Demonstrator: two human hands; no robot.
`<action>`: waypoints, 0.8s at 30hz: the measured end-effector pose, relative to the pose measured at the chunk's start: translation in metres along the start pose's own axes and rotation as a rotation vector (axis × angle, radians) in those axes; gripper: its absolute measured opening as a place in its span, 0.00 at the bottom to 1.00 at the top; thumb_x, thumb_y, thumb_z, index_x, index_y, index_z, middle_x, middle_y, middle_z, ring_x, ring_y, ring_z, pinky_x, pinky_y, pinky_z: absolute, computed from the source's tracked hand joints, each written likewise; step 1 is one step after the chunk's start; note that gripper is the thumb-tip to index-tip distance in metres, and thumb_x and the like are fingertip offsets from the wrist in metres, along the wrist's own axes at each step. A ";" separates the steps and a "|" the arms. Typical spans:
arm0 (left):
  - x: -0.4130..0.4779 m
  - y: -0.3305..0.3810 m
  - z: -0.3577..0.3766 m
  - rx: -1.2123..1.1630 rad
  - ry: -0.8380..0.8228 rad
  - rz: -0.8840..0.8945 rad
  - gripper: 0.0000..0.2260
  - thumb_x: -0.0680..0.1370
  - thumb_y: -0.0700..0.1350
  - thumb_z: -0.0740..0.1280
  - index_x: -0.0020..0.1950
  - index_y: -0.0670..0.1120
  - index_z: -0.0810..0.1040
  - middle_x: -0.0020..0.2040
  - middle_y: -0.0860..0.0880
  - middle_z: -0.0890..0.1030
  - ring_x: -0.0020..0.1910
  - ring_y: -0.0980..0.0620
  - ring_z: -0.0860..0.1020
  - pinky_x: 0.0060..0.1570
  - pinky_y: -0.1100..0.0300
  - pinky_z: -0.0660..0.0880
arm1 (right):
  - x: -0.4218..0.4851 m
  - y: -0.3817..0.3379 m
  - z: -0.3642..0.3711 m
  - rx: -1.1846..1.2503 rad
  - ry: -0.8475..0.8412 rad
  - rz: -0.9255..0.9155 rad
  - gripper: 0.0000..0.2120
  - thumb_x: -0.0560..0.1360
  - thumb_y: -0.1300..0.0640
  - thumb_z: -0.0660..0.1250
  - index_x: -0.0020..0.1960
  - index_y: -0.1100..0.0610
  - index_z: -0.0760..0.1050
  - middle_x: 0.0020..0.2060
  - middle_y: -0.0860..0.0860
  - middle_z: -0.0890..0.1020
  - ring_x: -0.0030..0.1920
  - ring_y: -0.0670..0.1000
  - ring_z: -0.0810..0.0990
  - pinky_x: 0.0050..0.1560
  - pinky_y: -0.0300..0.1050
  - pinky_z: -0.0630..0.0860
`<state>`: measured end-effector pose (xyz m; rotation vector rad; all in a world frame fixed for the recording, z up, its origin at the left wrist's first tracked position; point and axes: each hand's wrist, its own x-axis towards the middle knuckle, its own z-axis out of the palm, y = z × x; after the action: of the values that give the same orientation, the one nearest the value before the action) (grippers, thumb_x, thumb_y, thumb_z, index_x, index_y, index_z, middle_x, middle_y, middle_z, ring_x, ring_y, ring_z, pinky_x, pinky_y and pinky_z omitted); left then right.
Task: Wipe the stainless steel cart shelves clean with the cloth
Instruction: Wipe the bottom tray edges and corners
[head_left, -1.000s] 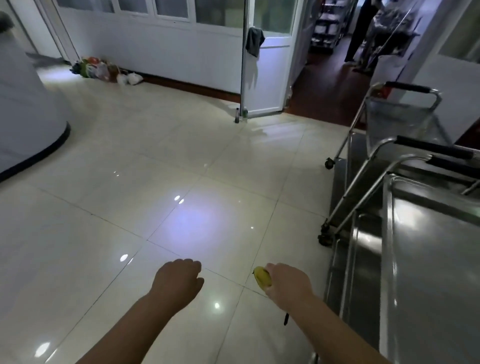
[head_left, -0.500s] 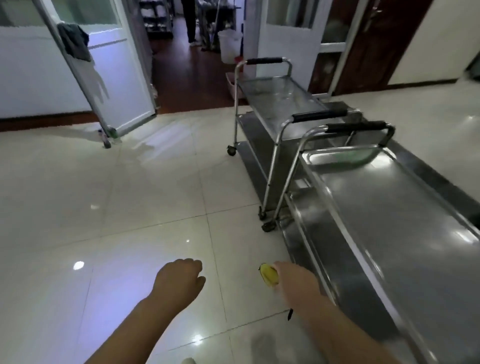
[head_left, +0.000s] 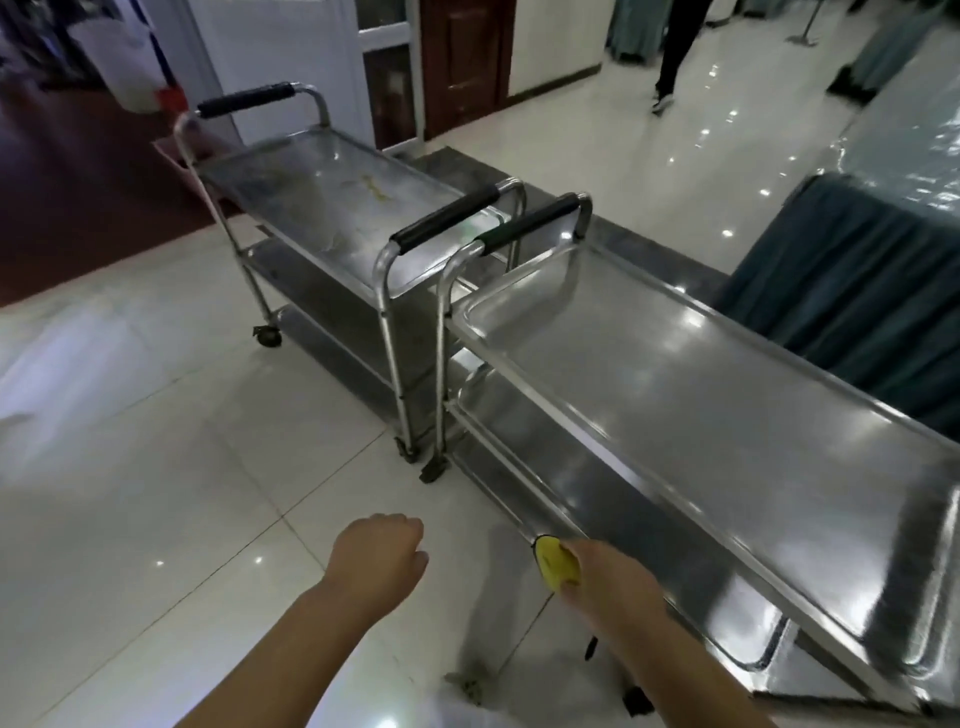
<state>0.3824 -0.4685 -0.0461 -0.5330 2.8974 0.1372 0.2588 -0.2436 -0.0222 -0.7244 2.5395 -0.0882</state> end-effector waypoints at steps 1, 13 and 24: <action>0.018 -0.003 -0.001 -0.001 -0.002 0.019 0.20 0.77 0.55 0.52 0.59 0.48 0.75 0.54 0.50 0.79 0.52 0.50 0.76 0.47 0.60 0.71 | 0.013 0.000 0.000 0.015 0.003 0.026 0.20 0.81 0.39 0.49 0.62 0.47 0.73 0.51 0.46 0.81 0.50 0.48 0.81 0.50 0.43 0.75; 0.175 -0.048 -0.012 -0.012 -0.130 0.217 0.15 0.80 0.51 0.56 0.60 0.46 0.75 0.55 0.49 0.78 0.54 0.49 0.75 0.46 0.59 0.67 | 0.118 -0.030 -0.013 0.161 -0.010 0.181 0.24 0.81 0.37 0.46 0.60 0.48 0.74 0.50 0.48 0.81 0.48 0.51 0.80 0.47 0.45 0.75; 0.323 -0.117 0.073 0.083 -0.209 0.514 0.11 0.56 0.53 0.77 0.30 0.51 0.78 0.26 0.54 0.76 0.23 0.56 0.74 0.21 0.66 0.59 | 0.247 -0.091 0.081 0.268 -0.026 0.402 0.14 0.81 0.50 0.54 0.63 0.47 0.72 0.54 0.47 0.78 0.49 0.50 0.79 0.44 0.42 0.74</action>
<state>0.1411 -0.6791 -0.1900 0.2360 2.7487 0.1330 0.1597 -0.4421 -0.1852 -0.1074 2.5284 -0.2725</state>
